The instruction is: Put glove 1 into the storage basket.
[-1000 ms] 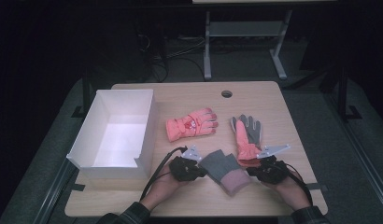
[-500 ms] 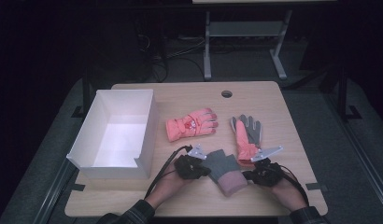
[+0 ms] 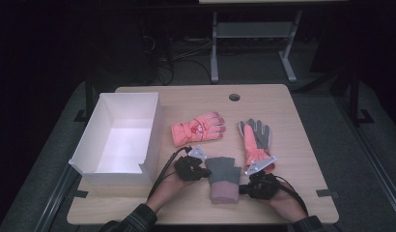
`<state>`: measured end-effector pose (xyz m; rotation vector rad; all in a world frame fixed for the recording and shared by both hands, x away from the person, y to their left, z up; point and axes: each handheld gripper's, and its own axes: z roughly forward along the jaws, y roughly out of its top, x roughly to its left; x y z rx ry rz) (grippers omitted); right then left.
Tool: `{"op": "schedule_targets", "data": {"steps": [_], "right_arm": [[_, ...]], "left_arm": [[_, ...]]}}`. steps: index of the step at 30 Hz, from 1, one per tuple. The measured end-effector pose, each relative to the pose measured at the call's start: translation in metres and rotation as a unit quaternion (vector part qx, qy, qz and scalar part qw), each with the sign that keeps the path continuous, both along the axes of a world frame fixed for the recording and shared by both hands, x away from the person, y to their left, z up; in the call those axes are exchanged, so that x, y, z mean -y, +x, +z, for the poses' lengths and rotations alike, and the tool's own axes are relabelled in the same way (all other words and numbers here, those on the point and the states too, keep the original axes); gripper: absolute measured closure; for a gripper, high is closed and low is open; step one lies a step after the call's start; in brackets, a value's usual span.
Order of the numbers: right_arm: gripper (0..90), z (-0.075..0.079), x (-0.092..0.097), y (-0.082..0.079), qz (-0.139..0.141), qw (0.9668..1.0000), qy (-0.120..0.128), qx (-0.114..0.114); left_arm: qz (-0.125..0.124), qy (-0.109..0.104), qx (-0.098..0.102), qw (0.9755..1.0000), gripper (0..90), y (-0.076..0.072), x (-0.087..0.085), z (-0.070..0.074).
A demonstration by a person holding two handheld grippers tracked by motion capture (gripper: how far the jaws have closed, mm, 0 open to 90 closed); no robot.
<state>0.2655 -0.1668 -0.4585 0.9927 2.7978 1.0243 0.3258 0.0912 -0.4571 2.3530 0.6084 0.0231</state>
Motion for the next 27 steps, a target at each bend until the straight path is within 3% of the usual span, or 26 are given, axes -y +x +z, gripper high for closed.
{"op": "schedule_targets", "data": {"steps": [8,16,20,23,27], "right_arm": [[90.0,-0.001,-0.024,-0.004,0.035,0.9992,0.02,-0.001],[90.0,-0.002,-0.051,-0.005,0.059,0.9978,0.032,-0.004],[90.0,-0.005,-0.063,-0.003,0.073,0.997,0.025,0.003],[90.0,-0.002,-0.058,-0.004,0.069,0.9972,0.028,0.004],[86.8,0.002,-0.045,-0.007,0.053,0.9979,0.036,0.005]], "left_arm": [[0.022,-0.012,-0.004,0.9997,89.7,0.011,0.002,0.0],[0.027,-0.006,-0.003,0.9996,89.8,0.024,0.005,0.001],[0.029,-0.005,-0.001,0.9996,89.7,0.028,0.005,0.002],[0.038,-0.014,0.003,0.9992,87.6,0.026,0.001,0.008],[0.034,-0.018,0.012,0.9992,74.8,0.025,-0.006,0.017]]}}
